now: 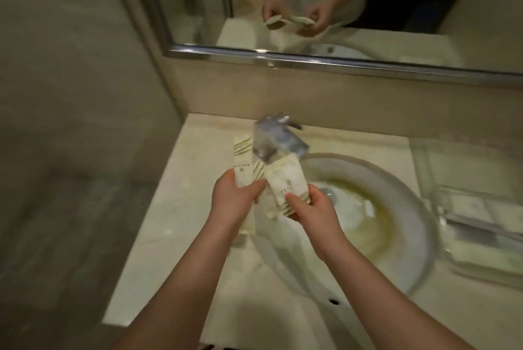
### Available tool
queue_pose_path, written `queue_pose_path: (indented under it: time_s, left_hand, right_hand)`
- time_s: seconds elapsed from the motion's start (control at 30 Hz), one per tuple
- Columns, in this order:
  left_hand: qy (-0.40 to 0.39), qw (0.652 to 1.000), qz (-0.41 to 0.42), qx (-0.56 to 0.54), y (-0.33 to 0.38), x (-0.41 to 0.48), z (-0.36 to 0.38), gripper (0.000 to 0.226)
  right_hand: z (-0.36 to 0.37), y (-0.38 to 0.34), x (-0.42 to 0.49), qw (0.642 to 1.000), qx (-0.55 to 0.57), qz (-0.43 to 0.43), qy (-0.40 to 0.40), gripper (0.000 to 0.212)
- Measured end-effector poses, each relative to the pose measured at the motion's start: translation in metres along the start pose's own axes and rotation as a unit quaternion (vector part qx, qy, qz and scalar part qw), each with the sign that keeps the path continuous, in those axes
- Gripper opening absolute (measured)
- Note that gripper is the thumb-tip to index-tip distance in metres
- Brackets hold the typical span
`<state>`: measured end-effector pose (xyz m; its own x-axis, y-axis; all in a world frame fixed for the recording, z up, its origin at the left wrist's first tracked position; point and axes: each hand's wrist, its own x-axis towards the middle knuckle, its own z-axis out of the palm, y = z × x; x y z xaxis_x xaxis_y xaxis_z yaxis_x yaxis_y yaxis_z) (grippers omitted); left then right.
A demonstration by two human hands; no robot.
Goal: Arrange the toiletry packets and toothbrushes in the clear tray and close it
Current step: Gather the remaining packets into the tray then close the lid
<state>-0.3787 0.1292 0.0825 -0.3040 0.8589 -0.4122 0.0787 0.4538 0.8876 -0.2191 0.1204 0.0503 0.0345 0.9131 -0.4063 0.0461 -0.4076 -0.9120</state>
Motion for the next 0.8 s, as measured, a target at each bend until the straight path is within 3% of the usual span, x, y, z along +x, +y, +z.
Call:
queue_pose_path:
  time_s: [0.17,0.27,0.43,0.63,0.8]
  left_hand:
    - [-0.101,0.995,0.017,0.010,0.011,-0.086,0.126,0.013]
    - [-0.166,0.986,-0.008,0.022,0.011,-0.130,0.206,0.023]
    - [-0.223,0.972,-0.075,0.009,-0.001,-0.170,0.298,0.017]
    - [-0.221,0.967,-0.123,0.016,-0.005,-0.167,0.341,0.006]
    - [-0.202,0.959,-0.186,-0.068,-0.005,-0.153,0.365,0.003]
  right_hand:
    - [-0.143,0.016,-0.060,0.988,0.087,-0.002,0.126,0.012]
    - [-0.237,0.035,-0.094,0.975,0.104,-0.004,0.196,0.014]
    - [-0.345,0.057,-0.138,0.934,0.166,0.006,0.317,0.018]
    - [-0.404,0.066,-0.145,0.900,0.209,0.019,0.383,0.023]
    - [-0.418,0.059,-0.139,0.895,0.191,0.026,0.401,0.015]
